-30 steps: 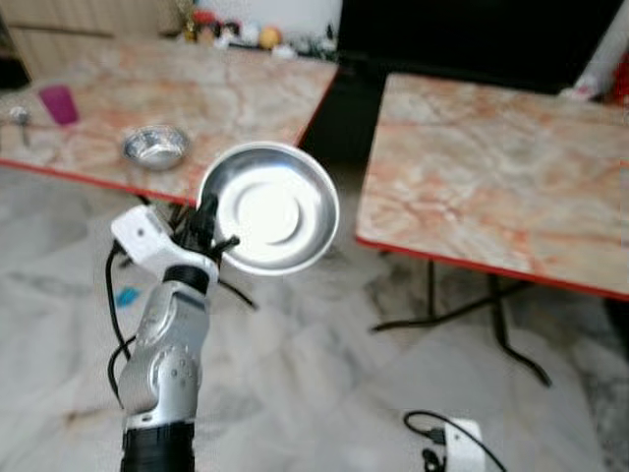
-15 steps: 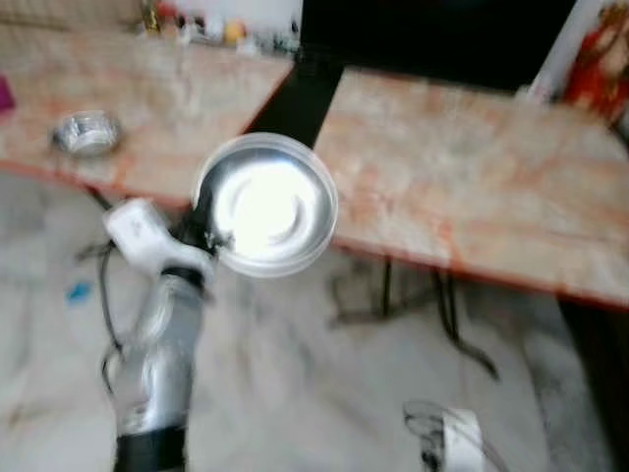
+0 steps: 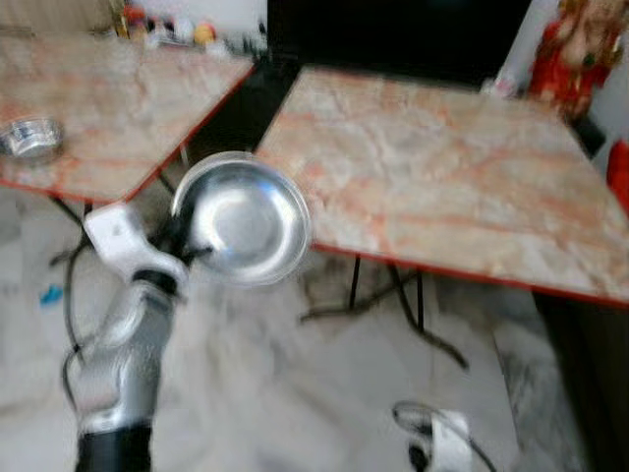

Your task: Setting the table

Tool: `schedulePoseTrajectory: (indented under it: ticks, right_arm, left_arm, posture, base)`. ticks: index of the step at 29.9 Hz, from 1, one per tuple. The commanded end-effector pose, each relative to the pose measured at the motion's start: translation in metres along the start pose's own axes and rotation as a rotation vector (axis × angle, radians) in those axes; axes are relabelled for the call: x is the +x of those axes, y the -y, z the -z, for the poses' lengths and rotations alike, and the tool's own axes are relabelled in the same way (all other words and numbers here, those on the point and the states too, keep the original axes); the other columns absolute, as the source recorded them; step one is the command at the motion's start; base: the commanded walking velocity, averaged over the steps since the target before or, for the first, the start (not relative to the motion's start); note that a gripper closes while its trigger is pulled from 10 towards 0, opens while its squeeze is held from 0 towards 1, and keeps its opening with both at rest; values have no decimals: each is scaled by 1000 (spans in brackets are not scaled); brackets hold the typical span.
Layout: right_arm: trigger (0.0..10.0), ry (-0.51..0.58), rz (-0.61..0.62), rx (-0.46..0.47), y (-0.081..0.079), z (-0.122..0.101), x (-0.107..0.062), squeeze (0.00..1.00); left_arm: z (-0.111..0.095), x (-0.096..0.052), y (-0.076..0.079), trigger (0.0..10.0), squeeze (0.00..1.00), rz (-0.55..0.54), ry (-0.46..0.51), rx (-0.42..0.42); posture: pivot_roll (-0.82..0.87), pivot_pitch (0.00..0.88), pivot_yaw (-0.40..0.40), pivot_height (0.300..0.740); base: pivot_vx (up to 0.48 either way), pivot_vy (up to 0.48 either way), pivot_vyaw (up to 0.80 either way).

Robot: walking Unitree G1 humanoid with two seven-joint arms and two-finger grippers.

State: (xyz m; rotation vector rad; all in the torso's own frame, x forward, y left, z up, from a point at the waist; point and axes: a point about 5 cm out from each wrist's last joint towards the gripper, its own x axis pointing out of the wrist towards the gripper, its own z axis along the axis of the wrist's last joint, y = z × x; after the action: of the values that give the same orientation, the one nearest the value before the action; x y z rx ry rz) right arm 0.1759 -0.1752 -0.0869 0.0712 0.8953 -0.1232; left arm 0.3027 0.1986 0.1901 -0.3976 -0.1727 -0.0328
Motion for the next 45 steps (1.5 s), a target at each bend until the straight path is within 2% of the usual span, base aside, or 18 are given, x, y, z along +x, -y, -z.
schedulePoseTrajectory:
  ticks: [1, 6, 13, 20, 27, 45]
  right_arm:
    - [10000, -1, 22, 21, 4, 1, -1, 0]
    - [10000, 7, 24, 36, 2, 1, 0, 0]
    - [10000, -1, 30, 42, 4, 2, -1, 0]
    - [10000, -9, 21, 19, 6, 4, -1, 0]
    - [10000, 13, 30, 31, 8, 1, -1, 0]
    - [10000, 9, 23, 27, 6, 0, -1, 0]
  left_arm:
    - [-6, 2, 7, 10000, 0, 51, 11, 22]
    - [-2, 2, 9, 10000, 0, 83, -14, 43]
    - [0, 2, 14, 10000, 0, 91, -14, 26]
    - [3, -3, 7, 10000, 0, 51, -15, 16]
    - [4, -3, 7, 10000, 0, 47, -15, 17]
    - [4, 0, 3, 10000, 0, 18, -28, 13]
  posture:
    - [175, 0, -1, 740]
    - [164, 0, 0, 740]
    - [163, 0, -10, 740]
    - [154, 0, -32, 740]
    - [144, 0, -30, 740]
    - [138, 20, -27, 740]
  base:
    - [0, -330, 0]
    - [0, -329, 0]
    - [0, -325, 0]
    - [0, -316, -705]
    - [0, -309, 0]
    - [0, 0, 0]
